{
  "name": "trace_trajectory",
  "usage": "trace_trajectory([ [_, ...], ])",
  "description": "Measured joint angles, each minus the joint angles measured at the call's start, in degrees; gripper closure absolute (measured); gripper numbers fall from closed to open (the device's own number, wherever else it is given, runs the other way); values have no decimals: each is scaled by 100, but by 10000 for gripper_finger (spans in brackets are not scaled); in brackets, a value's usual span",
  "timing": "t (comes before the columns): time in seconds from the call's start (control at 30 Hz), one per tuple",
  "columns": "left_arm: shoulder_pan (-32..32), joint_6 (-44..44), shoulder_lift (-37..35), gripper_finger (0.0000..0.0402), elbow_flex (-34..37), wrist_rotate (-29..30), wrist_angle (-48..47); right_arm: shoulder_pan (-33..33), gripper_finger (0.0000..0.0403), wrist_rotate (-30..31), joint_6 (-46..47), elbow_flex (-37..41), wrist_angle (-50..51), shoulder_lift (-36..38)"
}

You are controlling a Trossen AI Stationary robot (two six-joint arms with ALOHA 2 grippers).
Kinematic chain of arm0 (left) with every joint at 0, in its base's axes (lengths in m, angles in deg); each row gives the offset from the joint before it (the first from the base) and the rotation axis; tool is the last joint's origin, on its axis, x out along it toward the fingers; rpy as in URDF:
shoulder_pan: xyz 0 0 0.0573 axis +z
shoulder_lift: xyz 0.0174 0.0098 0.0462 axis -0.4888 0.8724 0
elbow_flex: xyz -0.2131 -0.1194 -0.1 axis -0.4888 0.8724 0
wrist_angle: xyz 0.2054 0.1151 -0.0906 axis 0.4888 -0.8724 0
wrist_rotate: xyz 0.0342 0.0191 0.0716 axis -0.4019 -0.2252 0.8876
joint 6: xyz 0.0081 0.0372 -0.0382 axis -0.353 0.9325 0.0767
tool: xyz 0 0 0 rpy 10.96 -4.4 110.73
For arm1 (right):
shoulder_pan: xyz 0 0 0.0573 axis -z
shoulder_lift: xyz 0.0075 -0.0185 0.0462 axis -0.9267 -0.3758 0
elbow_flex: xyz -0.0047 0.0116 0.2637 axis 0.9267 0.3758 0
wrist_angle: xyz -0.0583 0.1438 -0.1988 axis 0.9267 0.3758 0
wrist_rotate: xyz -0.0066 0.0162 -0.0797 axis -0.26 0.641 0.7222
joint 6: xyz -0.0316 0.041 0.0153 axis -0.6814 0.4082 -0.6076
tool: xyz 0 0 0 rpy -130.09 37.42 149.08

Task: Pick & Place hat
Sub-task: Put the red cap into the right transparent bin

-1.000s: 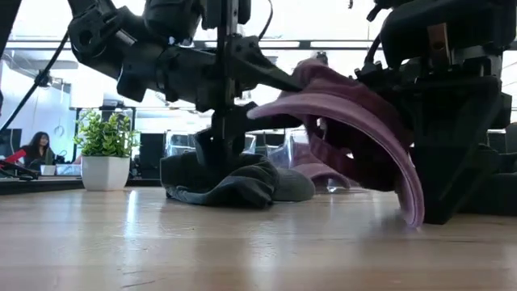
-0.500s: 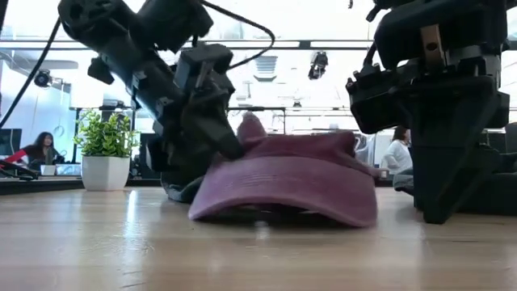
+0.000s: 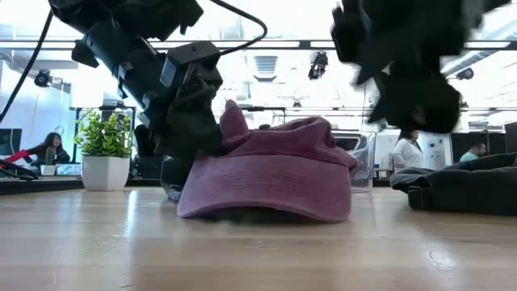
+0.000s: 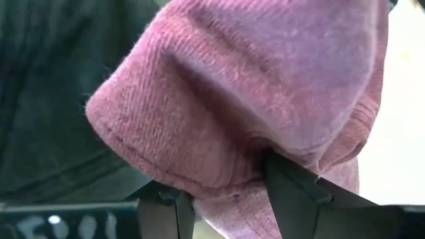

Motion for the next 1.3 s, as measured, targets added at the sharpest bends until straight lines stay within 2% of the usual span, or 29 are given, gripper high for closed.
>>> trace_trajectory([
  [0.2,-38,8,14,224,-212,124,-55,509,252,416,-376,-614,49,-324],
  [0.4,-256,39,-47,190,-541,357,-1361,882,252,379,-620,-1040,238,-974],
  [0.5,-571,302,-249,181,-707,921,-1760,901,252,343,-623,-1120,504,-1171],
  [0.6,-951,511,-538,179,-867,1748,-2533,903,252,187,-559,-1089,564,-1200],
  [0.73,-1548,-431,-957,179,-1033,2742,-3120,905,252,183,-442,-957,561,-1099],
  [0.83,-2221,-969,-1088,179,-1007,3398,-2496,941,252,181,-386,-931,530,-989],
  [0.9,-2651,-827,-921,179,-936,3762,-1867,968,252,168,-378,-912,538,-952],
  [1.0,-3121,-168,-343,179,-919,4221,-1236,1003,252,-9,-407,-907,540,-949],
  [1.07,-3275,327,134,179,-1041,4343,-1158,1027,252,-178,-508,-907,534,-947],
  [1.2,-3289,1205,1134,179,-1785,4393,-1199,1055,252,-402,-885,-894,584,-941],
  [1.3,-3233,2043,1964,179,-2691,4731,-1755,1055,252,-572,-1340,-899,773,-909],
])
